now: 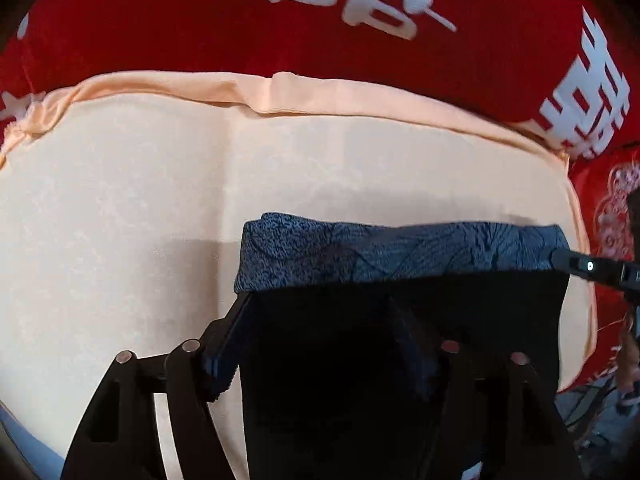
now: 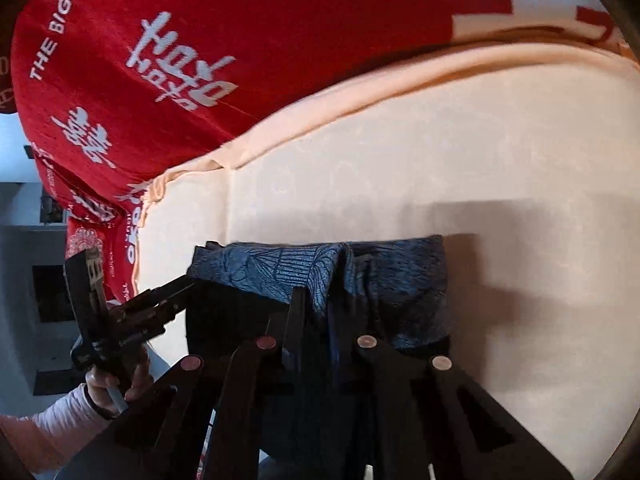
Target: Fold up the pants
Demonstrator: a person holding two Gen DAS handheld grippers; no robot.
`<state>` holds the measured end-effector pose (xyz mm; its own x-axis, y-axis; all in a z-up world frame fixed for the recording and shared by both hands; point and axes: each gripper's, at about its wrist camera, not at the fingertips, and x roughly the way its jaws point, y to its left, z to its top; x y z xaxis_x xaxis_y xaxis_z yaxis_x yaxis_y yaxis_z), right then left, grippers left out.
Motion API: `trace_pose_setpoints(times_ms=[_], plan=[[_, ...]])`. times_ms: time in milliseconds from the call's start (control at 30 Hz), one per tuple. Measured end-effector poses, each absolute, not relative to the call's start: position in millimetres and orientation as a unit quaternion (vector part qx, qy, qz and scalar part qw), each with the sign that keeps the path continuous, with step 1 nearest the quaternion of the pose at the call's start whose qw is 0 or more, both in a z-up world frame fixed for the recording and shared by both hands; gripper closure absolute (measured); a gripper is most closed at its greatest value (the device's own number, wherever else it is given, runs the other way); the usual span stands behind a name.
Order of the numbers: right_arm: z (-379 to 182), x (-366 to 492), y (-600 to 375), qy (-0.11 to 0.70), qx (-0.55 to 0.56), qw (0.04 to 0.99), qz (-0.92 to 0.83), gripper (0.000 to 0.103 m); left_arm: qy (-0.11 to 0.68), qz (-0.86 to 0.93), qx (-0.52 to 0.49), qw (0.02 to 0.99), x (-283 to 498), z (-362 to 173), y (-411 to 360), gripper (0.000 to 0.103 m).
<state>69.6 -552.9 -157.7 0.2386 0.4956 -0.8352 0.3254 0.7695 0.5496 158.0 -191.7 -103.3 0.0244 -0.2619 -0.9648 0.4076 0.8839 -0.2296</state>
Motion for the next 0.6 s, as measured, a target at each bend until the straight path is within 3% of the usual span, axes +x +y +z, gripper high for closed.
trace_pose_setpoints(times_ms=[300,400,533,600], plan=[[-168.4,73.9,-550.2,0.616,0.297,0.728,0.042,0.093,0.659,-0.222,0.062,0.716,156.6,-102.5,-195.6,0.025],[-156.3,66.0,-552.5,0.613,0.312,0.725,0.038,0.085,0.662,-0.217,0.06,0.715,155.3,-99.1,-190.9,0.025],[-144.8,33.6,-554.0,0.618,0.345,0.706,0.029,0.063,0.659,-0.212,0.066,0.719,150.1,-93.4,-181.4,0.025],[-145.6,12.3,-547.9,0.628,0.362,0.688,0.037,0.063,0.659,-0.208,0.067,0.72,147.7,-92.5,-175.8,0.025]])
